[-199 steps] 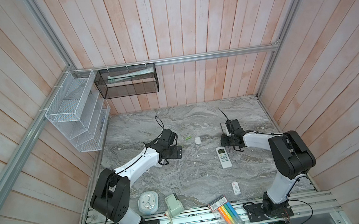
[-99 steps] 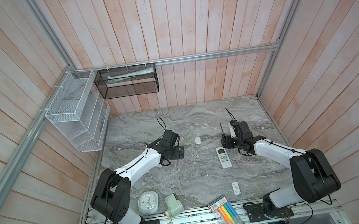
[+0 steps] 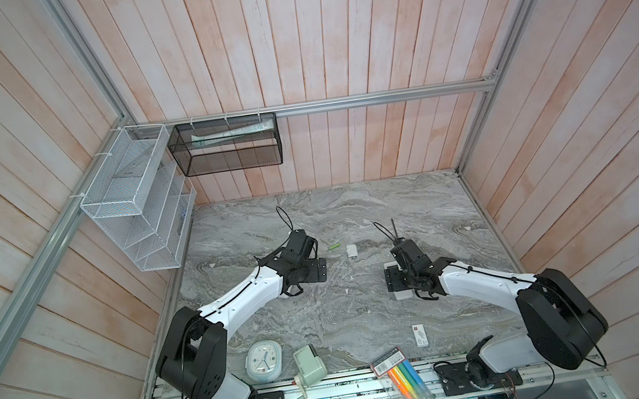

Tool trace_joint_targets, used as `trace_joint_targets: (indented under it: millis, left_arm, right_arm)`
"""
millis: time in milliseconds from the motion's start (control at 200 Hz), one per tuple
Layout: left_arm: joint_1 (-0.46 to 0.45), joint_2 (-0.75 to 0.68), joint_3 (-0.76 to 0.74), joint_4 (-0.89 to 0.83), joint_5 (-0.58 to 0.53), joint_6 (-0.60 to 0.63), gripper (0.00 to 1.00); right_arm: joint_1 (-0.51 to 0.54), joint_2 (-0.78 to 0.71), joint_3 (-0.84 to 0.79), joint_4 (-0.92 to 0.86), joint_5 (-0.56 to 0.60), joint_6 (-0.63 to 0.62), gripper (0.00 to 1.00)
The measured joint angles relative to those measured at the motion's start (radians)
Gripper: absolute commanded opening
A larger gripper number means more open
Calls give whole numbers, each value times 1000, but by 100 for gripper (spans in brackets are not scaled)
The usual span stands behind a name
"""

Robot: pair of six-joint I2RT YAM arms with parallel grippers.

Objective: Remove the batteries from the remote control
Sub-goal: 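Grasp the white remote with the display using the right gripper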

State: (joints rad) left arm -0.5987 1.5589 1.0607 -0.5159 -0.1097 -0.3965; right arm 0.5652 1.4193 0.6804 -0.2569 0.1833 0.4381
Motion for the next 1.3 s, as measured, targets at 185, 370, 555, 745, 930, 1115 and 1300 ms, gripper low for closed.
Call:
trace_joint_targets:
  millis: [185,370,555,745,930,1115,1300]
  left_arm:
    - [0,-6,-9,10,-3,5,100]
    - [0,-26,-35,33,-2,26,100]
    - [0,-49,-51,68,1,53,100]
    - [8,-74,-76,112,20,79,100]
    - [24,-100,-119,159,63,137,100]
    - [31,-170,-170,220,103,222,100]
    - [51,-212,-169,264,181,223,100]
  right_arm:
    - [16,3,-11,-5,29,17,76]
    - [16,26,-27,1,29,31,71]
    - [17,43,-33,19,22,37,62]
    - [17,44,-37,34,14,30,51]
    - [22,24,-48,51,-30,-3,44]
    - [47,-37,-45,70,-132,-94,43]
    - [69,-56,-16,98,-199,-192,43]
